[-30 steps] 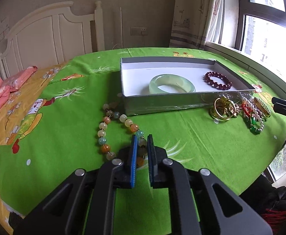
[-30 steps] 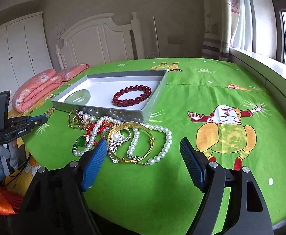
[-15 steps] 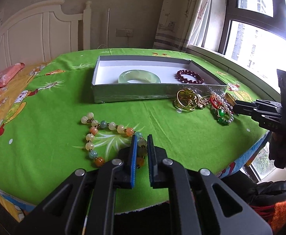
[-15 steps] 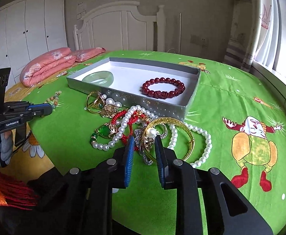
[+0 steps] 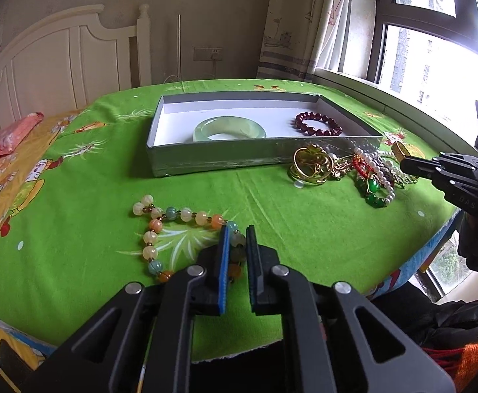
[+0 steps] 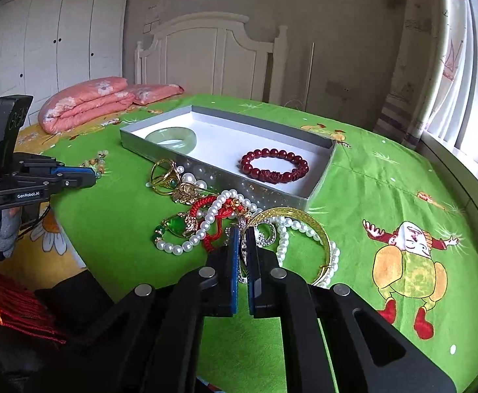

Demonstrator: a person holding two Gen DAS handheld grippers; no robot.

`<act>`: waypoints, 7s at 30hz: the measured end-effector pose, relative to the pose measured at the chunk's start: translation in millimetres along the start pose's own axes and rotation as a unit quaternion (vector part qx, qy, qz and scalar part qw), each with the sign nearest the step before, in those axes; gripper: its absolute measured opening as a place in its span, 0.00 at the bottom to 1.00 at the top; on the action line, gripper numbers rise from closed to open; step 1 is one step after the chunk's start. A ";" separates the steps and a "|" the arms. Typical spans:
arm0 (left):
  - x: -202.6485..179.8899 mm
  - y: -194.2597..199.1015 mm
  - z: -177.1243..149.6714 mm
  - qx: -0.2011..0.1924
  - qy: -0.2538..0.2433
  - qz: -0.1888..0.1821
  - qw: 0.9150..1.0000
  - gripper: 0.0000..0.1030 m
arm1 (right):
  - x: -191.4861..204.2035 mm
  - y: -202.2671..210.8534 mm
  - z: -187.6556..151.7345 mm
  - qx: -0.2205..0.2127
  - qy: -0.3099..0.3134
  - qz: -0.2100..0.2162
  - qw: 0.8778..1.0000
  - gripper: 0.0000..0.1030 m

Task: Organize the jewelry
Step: 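Grasp the multicolour beaded bracelet with left tool while right tool grasps the gold bangle, then carry the beaded bracelet into the box with left tool while right tool places the gold bangle there, then withdraw left tool from the box while right tool reaches the silver pearl brooch, then grasp the silver pearl brooch with right tool while left tool grasps a gold ring, then carry the brooch into the box with right tool while left tool drops the gold ring there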

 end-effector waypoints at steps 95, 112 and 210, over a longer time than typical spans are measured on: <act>8.6 -51.1 84.6 -0.027 0.033 0.069 0.997 0.98 | -99.0 -18.0 -23.0 0.031 -0.207 0.003 0.978 0.73; 6.4 -48.8 83.6 -0.038 0.033 0.056 0.997 0.98 | -13.6 -4.8 -4.9 -0.013 -0.051 0.029 0.998 0.51; -46.7 -21.2 113.4 -0.080 0.012 -0.060 0.995 0.37 | -16.6 -17.4 65.1 -0.027 -0.044 -0.048 0.998 0.29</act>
Point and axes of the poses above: each gripper's, at about its wrist camera, not at the fingertips, and y roughly against the way its jaws point, x to its left, z to its top, the point moved 8 cm from there along -y, roughly the way its jaws point, and after that the axes turned 7 degrees about y, right-handed, at the moved point
